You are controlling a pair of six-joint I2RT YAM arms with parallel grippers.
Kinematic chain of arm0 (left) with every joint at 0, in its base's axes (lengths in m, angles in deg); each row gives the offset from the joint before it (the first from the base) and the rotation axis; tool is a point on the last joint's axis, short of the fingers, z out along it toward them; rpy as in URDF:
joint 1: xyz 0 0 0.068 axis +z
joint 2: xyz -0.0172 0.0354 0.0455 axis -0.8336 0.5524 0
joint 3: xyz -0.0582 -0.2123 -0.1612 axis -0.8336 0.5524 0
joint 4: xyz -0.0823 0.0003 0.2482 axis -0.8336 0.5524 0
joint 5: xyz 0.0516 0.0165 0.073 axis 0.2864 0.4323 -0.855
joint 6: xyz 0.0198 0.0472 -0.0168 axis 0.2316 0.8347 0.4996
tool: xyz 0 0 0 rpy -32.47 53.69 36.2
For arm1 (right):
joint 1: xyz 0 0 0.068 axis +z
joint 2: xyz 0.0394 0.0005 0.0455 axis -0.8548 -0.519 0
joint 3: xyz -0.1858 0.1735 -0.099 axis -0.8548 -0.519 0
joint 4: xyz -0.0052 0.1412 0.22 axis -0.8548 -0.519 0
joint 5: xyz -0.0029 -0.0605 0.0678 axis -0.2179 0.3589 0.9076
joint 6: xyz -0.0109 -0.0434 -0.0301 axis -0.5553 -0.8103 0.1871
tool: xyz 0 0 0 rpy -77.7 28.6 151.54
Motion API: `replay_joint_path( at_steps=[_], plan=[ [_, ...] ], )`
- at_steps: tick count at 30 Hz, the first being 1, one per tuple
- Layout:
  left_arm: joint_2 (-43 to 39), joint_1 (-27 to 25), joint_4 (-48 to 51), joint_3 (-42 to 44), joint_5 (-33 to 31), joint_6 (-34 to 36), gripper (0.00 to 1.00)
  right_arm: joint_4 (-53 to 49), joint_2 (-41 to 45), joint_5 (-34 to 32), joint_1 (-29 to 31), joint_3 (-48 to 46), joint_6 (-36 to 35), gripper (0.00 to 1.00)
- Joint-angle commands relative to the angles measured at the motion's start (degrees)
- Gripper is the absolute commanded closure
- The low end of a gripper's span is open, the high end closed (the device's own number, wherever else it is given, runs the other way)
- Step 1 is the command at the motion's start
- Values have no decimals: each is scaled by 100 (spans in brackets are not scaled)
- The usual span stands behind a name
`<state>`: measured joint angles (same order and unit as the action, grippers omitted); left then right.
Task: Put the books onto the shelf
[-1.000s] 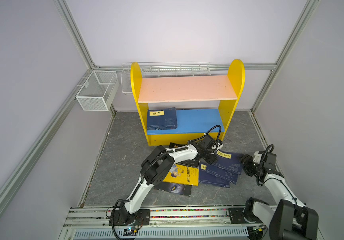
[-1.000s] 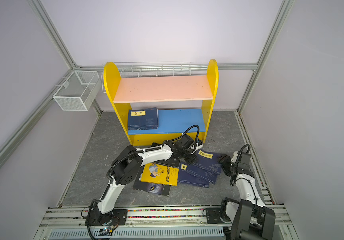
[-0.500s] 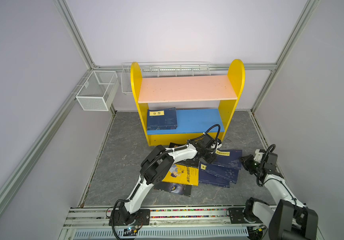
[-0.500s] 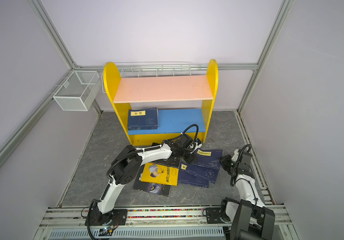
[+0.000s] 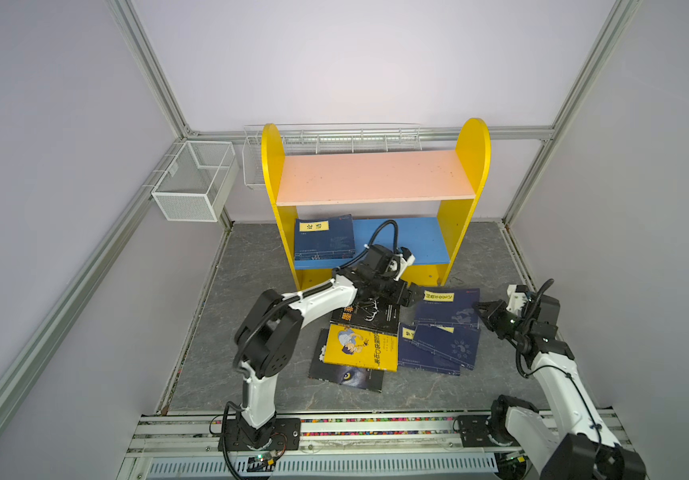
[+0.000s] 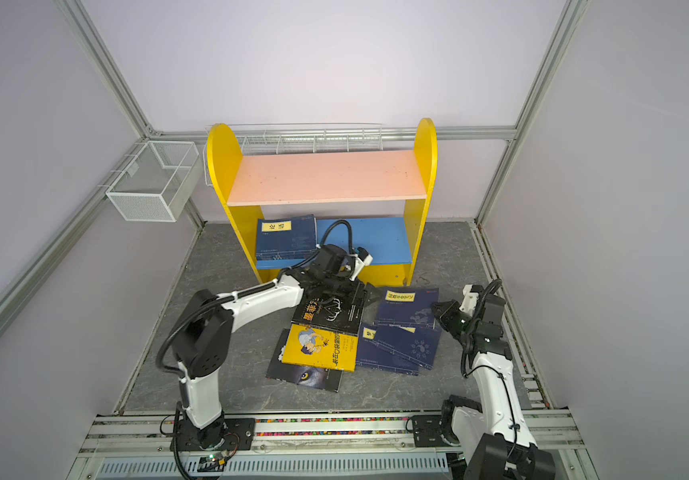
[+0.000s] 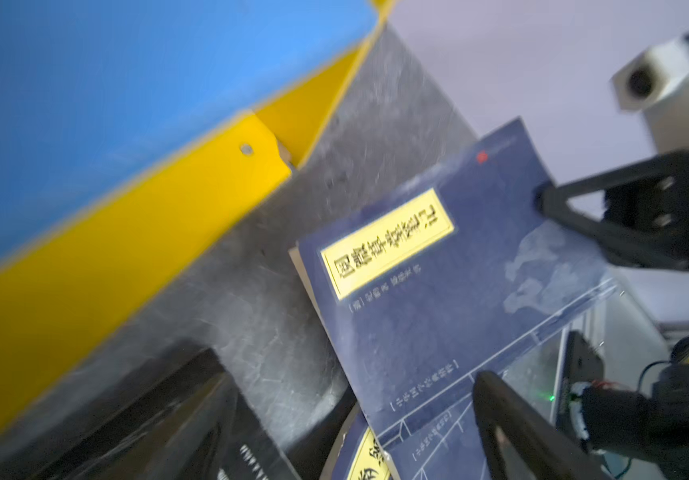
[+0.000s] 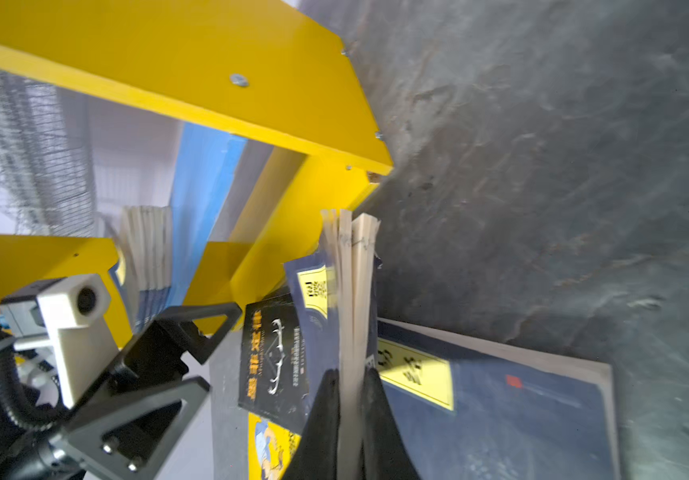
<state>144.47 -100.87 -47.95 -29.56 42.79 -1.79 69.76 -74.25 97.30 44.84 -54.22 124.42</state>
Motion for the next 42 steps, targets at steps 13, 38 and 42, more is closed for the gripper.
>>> replay_joint_path(
  at_steps=[13,38,42],
  plan=[
    [-3164,1232,-2024,3334,1429,-1910,2,1166,-59,468,1766,1227,868,94],
    [-4246,1765,-1912,4062,1001,-2026,11,2668,-1896,-228,3340,2509,1288,94],
    [-4549,1786,-1898,4244,630,-2047,10,2856,-1894,-156,3338,2476,1366,94]
  ],
)
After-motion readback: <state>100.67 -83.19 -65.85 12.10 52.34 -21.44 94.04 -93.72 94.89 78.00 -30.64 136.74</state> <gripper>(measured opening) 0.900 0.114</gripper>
